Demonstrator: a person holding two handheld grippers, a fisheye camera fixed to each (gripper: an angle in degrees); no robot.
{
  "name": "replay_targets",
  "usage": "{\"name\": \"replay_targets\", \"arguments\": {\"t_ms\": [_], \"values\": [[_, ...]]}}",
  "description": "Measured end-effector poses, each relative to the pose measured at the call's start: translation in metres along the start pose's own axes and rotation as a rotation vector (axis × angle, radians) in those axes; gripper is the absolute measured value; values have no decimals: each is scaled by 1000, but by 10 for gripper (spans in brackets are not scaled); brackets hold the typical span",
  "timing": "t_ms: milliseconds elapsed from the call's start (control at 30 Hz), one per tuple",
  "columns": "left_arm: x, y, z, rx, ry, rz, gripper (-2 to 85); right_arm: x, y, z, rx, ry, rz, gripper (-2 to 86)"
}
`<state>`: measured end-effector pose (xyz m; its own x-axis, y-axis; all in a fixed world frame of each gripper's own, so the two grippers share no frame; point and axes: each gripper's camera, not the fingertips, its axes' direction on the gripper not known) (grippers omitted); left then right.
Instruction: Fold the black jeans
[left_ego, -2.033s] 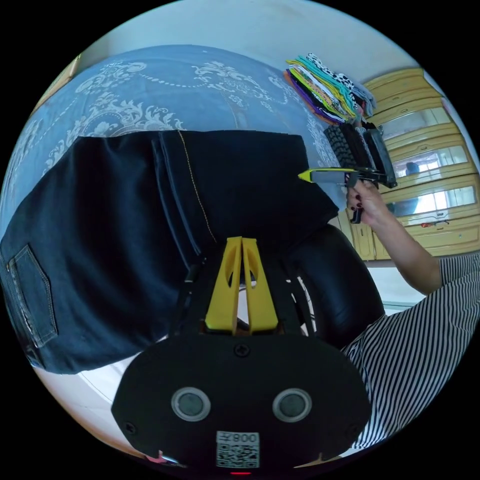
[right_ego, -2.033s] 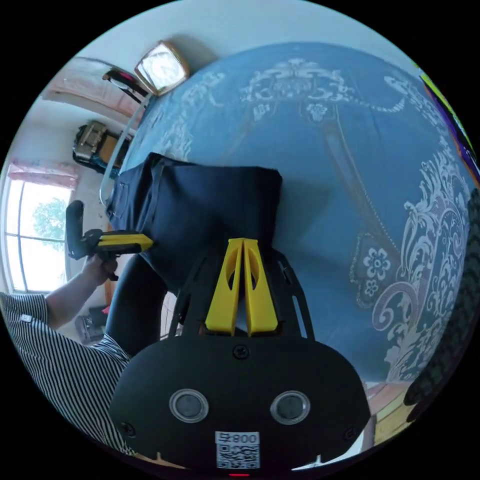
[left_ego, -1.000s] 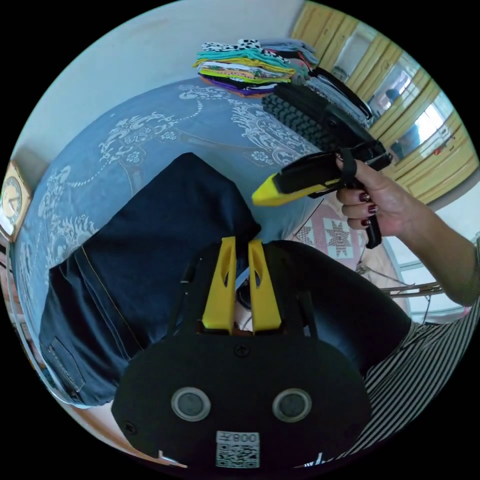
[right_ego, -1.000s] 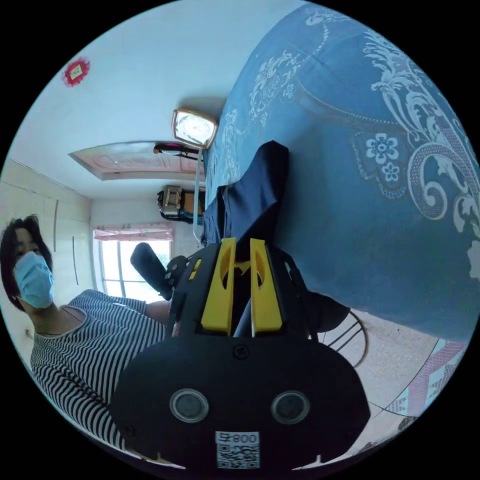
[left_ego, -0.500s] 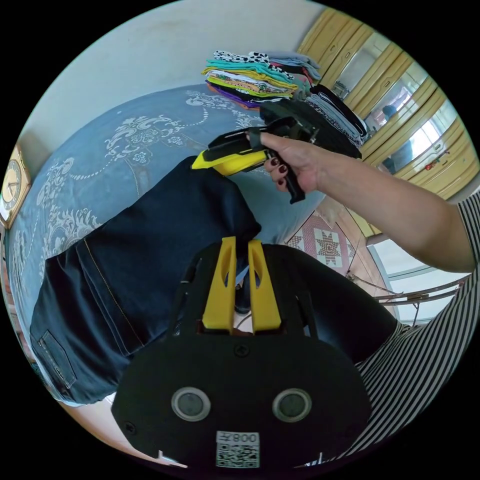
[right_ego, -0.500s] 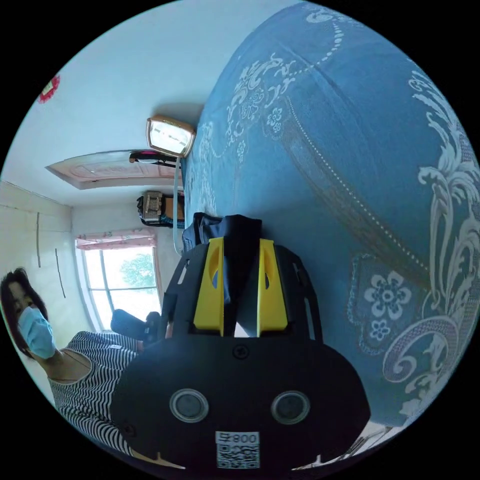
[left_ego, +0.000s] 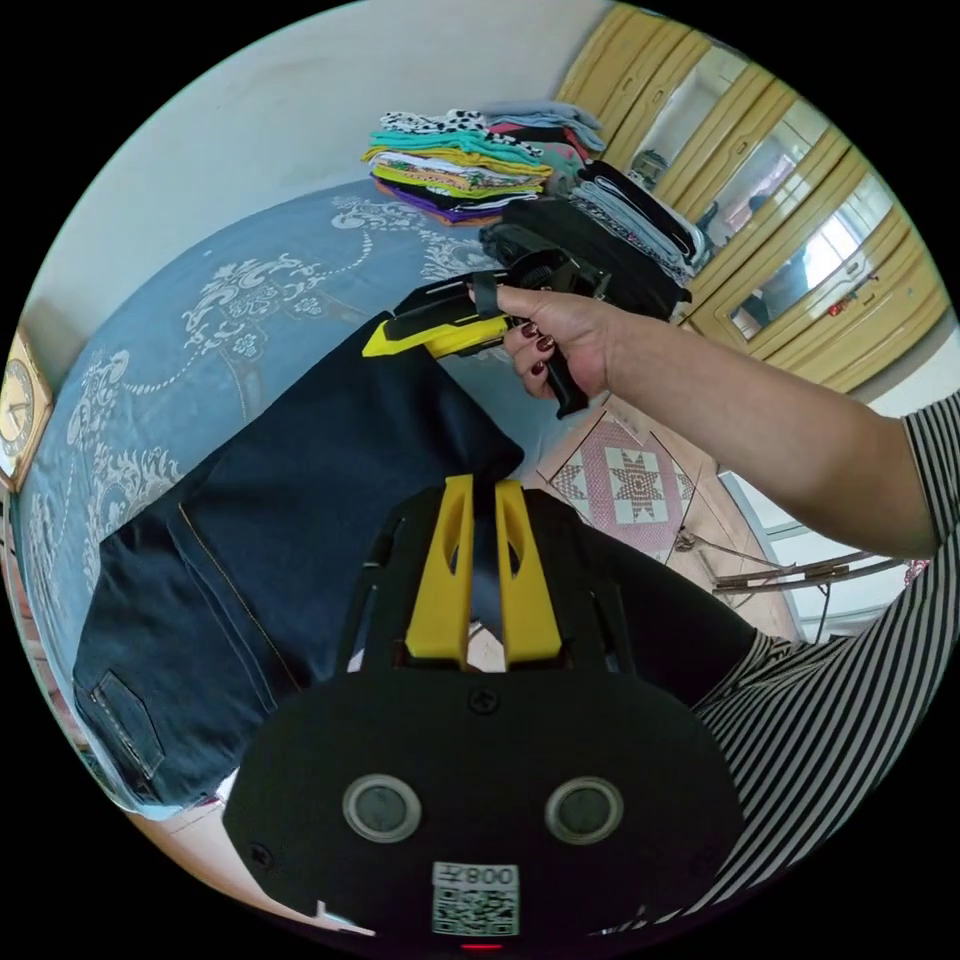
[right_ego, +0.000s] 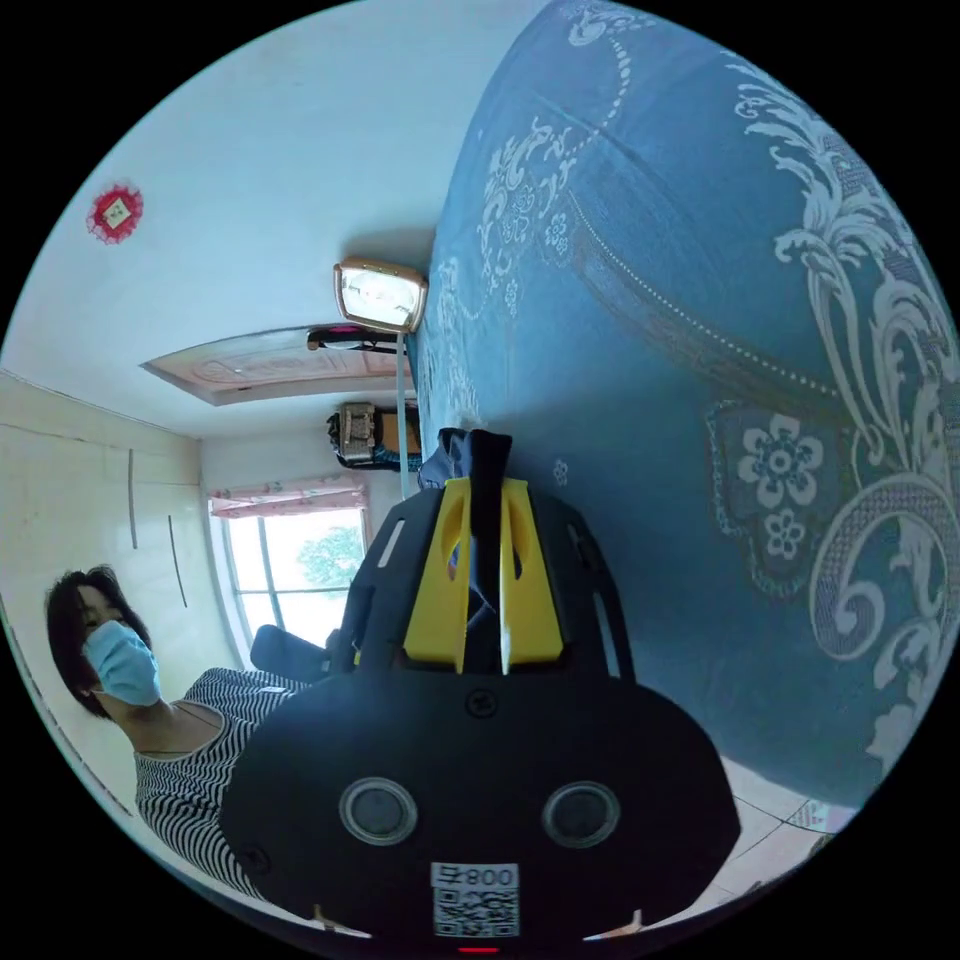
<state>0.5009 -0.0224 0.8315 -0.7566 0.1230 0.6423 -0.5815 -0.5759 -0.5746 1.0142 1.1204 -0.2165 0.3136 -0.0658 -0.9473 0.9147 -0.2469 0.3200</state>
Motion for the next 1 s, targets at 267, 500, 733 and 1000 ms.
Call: {"name": "replay_targets", "arguments": {"t_ms": [267,500,733,1000], "values": [[0,42,-58,51,81,38,14,-60,44,-53,72,42,34,41],[-51,106,-136,153,76,-18,10,-141,58,-57,112,-1,4,42],[-129,204,-242,328,145,-122,9,-286,61,-34,66,-2,-161,49],[-234,337,-344,510,158,-325,11,-431,49,37,-2,-32,-264,52]]}}
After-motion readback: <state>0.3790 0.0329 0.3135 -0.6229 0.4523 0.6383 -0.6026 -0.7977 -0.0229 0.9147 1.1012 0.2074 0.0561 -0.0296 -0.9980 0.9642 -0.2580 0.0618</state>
